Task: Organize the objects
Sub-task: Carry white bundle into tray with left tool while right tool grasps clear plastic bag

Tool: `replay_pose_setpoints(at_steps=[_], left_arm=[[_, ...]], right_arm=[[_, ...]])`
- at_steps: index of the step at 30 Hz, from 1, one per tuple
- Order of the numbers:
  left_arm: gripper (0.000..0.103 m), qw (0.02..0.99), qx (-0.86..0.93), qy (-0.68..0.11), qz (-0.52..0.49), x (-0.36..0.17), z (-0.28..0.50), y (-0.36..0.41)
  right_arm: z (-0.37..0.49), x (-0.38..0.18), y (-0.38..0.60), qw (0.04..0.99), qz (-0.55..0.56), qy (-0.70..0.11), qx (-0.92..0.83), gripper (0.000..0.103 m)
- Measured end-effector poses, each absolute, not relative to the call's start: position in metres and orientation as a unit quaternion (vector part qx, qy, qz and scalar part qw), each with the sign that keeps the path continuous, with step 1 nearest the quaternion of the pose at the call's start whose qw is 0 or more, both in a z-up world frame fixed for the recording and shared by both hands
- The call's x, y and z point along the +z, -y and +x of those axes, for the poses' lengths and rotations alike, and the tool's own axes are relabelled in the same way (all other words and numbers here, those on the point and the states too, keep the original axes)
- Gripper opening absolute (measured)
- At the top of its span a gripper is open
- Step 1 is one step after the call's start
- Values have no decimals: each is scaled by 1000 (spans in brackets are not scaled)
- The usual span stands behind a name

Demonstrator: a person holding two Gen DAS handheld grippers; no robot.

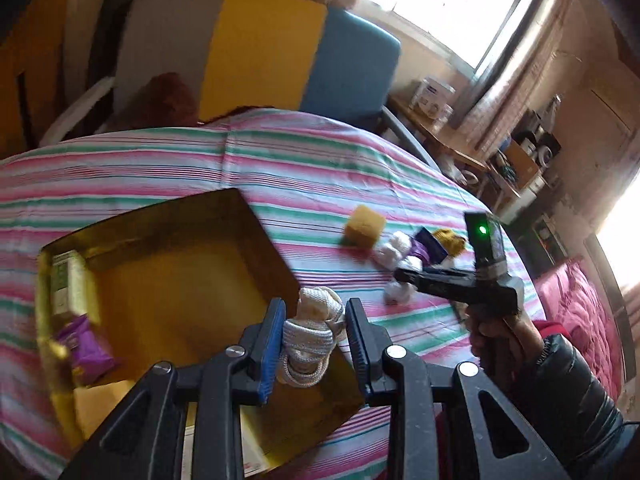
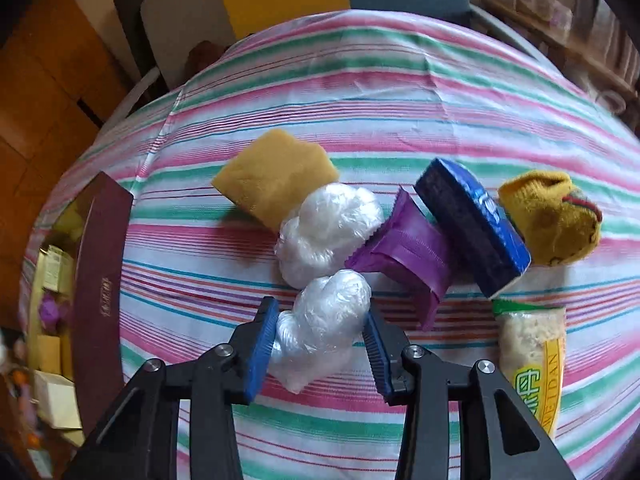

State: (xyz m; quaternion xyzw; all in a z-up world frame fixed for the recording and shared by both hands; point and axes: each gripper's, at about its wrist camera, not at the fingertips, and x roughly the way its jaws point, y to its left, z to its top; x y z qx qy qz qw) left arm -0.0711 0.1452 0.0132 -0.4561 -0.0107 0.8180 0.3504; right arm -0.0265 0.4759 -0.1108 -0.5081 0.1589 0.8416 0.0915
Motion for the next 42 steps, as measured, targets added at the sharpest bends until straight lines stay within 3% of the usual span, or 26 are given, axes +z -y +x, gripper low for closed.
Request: replay_pose_setpoints(at_steps=[10,34,38,42], left_arm=[[31,227,849,75,-472,-15,-104,-41],[31,134,851,-7,-508,-92,-236,-70],[44,124,853,5,-507,-87,-234,-62],[46,130,857,35,-497,-67,-217,-44]], right_arm=[[-28,-113,-458,72,-525,-115,840,38],[-29,-111,-440,76,-525,-67,845,38],[-29,-112,-440,75,-524,-68,846,38],[-30,-113,-441,78,-523,-70,846,39]])
